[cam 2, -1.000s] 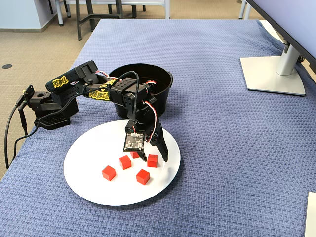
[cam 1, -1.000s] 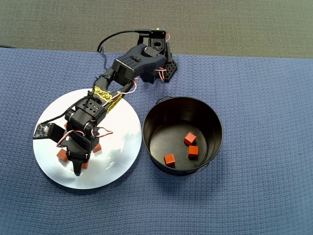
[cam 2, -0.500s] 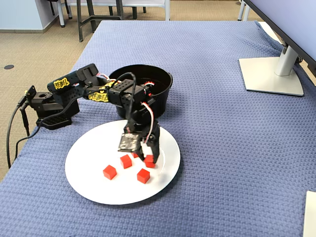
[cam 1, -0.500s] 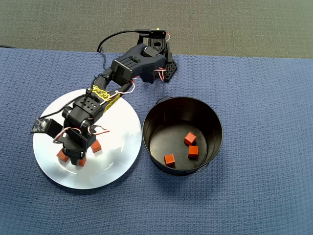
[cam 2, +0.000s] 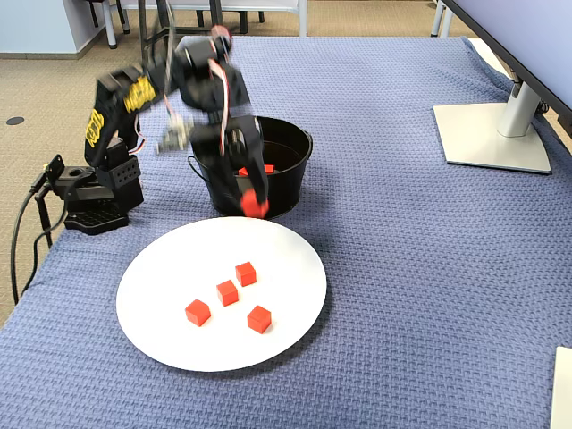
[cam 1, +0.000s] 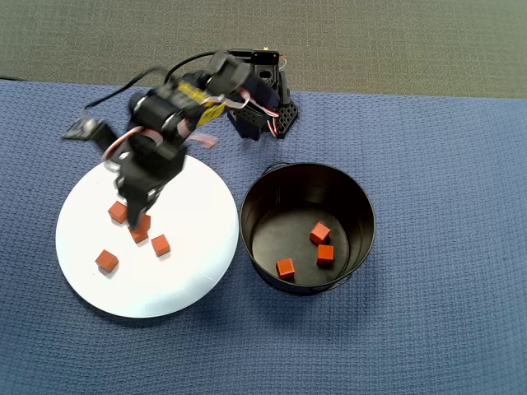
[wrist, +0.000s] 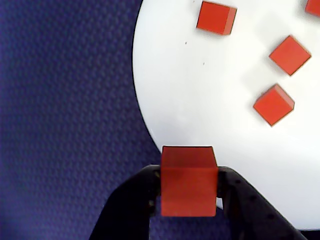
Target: Pick up the red cubes from the white plate and place them in the black recipient
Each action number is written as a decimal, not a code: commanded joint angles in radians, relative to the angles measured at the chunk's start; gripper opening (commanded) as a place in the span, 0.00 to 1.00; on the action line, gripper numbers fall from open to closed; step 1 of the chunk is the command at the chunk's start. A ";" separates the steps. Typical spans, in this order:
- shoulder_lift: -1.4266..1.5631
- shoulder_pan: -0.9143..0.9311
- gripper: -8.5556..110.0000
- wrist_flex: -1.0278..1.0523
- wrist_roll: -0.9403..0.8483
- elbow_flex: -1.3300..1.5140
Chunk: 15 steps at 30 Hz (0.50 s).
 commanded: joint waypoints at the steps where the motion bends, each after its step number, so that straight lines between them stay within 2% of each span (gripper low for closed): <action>1: 0.305 -0.112 0.07 -0.012 0.032 0.210; 14: 0.851 -0.584 0.07 -0.229 0.187 0.917; 15: 0.873 -0.617 0.12 -0.242 0.189 0.960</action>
